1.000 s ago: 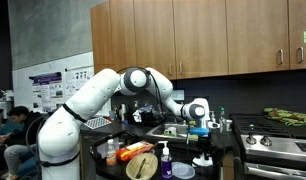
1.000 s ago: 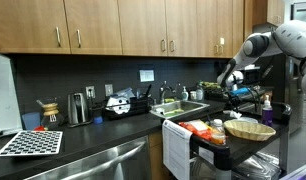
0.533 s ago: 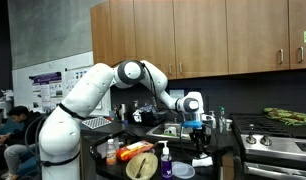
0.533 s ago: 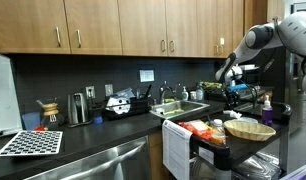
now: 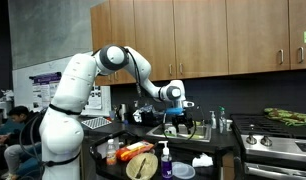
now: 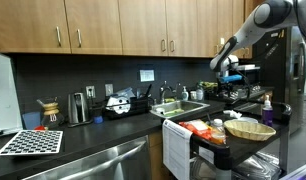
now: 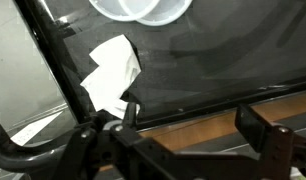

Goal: Move the white napkin backwards then use it to wipe the top shelf of the service trolley.

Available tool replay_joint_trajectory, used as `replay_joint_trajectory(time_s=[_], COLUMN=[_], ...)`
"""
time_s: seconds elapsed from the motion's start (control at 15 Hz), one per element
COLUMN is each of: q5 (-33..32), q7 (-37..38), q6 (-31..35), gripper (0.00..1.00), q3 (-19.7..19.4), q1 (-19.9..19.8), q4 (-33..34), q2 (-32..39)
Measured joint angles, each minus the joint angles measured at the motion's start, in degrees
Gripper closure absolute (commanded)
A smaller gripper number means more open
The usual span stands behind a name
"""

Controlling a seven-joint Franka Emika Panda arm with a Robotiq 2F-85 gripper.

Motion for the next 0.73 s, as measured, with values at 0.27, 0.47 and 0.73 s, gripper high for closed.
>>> replay_joint_trajectory(time_s=[0.27, 0.47, 0.73], q5=[-0.23, -2.26, -3.35], q7=[2.14, 4.12, 4.02], q6=[0.92, 1.23, 1.07], gripper=[0.00, 0.00, 0.00], q3=[0.32, 0.35, 0.21], q1=[2.83, 3.50, 3.04], q4=[-8.81, -15.86, -24.87], q2=[-10.12, -18.90, -30.83])
